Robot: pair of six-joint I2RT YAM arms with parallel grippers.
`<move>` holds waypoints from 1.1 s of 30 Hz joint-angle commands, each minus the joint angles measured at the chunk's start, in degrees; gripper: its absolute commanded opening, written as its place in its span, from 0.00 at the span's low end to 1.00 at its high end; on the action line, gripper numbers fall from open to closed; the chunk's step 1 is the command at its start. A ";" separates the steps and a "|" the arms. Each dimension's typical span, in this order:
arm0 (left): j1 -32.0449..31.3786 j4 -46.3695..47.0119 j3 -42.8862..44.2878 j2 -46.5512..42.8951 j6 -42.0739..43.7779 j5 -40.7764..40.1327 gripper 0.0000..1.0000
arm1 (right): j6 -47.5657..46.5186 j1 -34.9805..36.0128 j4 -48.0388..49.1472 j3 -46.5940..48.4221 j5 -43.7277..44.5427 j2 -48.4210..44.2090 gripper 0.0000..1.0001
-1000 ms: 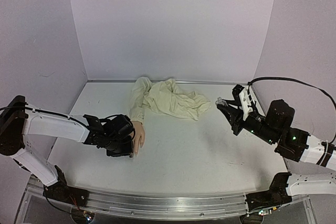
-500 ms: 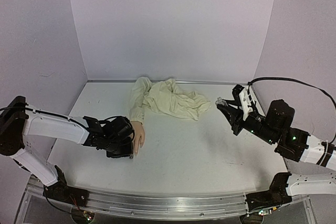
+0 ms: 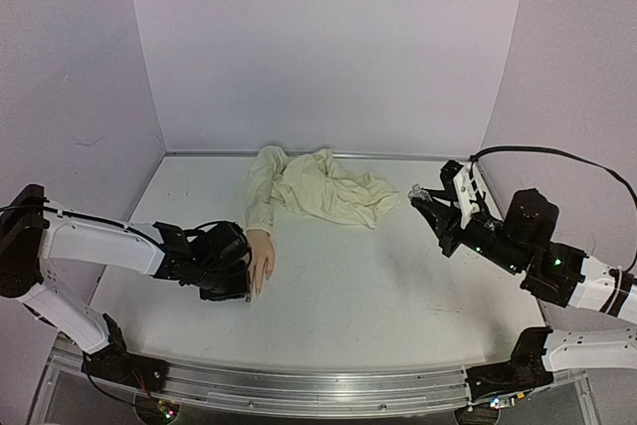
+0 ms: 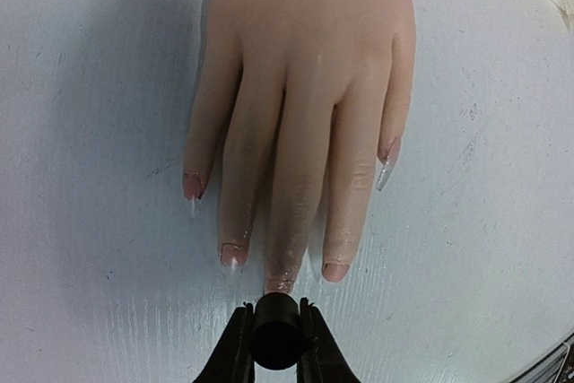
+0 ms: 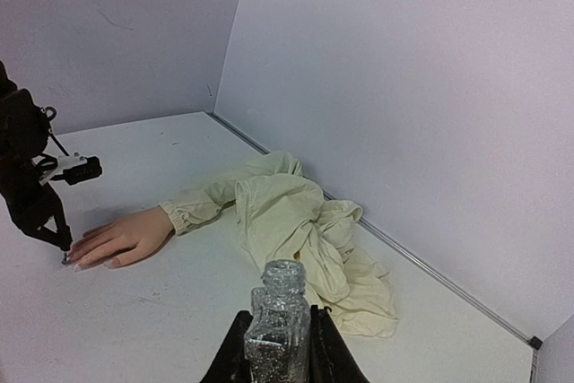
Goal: Paint the nails
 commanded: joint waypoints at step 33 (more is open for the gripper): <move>0.68 -0.24 3.31 -1.14 2.20 -3.34 0.00 | 0.57 -0.52 4.84 0.09 0.47 -0.34 0.00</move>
